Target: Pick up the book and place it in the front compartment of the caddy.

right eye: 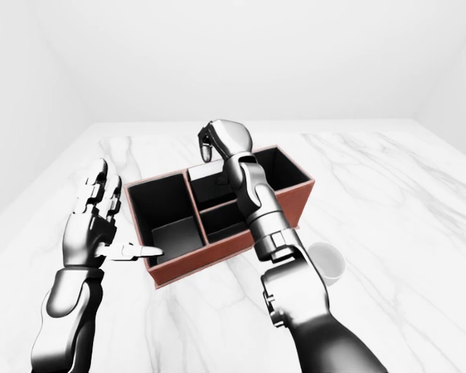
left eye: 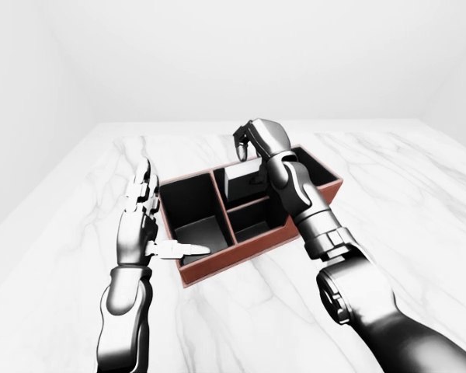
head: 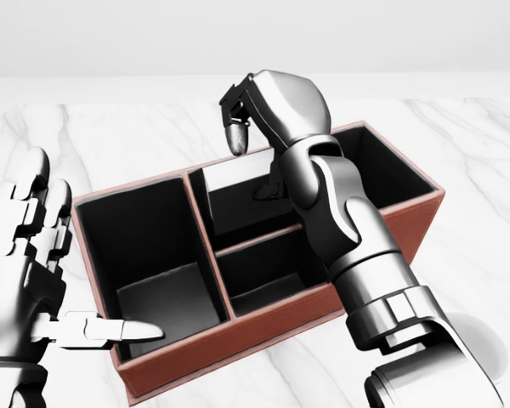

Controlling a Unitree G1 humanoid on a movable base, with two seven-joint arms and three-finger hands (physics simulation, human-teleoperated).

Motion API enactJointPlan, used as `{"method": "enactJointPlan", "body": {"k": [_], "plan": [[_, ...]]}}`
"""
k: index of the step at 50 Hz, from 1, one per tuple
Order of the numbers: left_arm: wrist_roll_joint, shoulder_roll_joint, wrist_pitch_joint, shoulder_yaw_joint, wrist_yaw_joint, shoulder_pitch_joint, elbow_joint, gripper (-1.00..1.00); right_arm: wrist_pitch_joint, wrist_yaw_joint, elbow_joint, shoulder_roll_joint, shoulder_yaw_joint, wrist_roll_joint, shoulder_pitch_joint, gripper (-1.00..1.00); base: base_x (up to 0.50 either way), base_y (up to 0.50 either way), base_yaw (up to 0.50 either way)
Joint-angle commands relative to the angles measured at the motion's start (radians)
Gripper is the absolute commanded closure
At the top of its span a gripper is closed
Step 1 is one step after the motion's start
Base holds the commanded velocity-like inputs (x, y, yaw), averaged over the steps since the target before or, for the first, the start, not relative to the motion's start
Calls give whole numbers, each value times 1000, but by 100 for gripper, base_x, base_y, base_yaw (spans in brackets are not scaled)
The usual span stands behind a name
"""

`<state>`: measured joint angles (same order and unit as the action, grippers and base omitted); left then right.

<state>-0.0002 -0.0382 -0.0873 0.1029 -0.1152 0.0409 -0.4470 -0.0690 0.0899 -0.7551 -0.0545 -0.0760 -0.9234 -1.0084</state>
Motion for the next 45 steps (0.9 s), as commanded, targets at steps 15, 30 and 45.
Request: {"method": "enactJointPlan", "body": {"k": [15,30,45], "plan": [[3,1,0,-4,0,2,0,-100,-18,142,-176,-13,12,-9,-67,100,0,0,0],[4,0,0,-3,-1,1,6,-100,-18,190,-240,-1,5,-5,-83,100,0,0,0],[2,-1,0,1,-1,0,8,-100,-18,198,-256,12,2,-5,-101,100,0,0,0]]}}
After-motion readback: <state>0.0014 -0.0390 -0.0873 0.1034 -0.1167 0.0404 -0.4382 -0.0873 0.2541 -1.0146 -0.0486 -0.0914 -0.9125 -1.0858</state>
